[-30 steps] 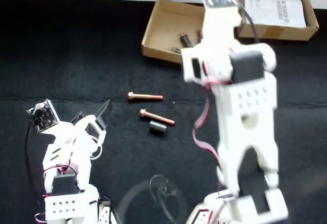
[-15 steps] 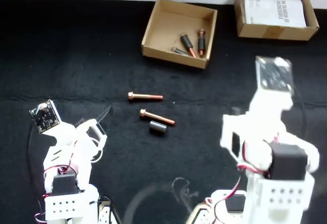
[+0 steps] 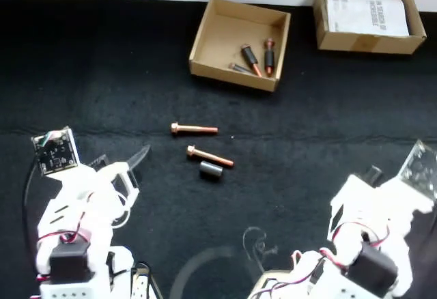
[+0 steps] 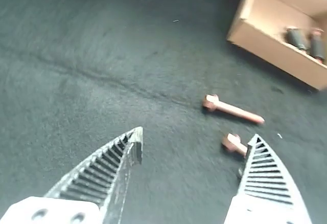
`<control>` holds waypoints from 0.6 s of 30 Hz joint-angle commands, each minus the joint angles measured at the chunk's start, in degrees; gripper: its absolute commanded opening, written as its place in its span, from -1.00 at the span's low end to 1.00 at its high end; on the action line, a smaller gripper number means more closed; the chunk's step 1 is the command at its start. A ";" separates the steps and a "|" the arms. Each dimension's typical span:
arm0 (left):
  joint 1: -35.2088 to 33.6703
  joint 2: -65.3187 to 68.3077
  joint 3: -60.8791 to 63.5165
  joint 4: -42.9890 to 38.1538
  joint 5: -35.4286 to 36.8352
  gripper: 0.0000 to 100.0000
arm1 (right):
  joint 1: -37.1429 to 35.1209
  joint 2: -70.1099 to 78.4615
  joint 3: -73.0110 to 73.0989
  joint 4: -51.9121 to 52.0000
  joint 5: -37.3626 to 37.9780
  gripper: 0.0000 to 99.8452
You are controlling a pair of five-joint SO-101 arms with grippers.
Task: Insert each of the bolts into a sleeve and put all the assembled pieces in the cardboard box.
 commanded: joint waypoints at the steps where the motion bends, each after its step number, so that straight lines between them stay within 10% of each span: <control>1: 1.89 10.51 -13.49 4.04 -0.35 -0.36 | 3.47 -7.60 5.67 -5.14 0.62 -0.99; 18: 13.41 82.68 -74.68 29.63 27.78 -0.36 | 9.54 -20.70 19.12 -12.53 6.24 -0.99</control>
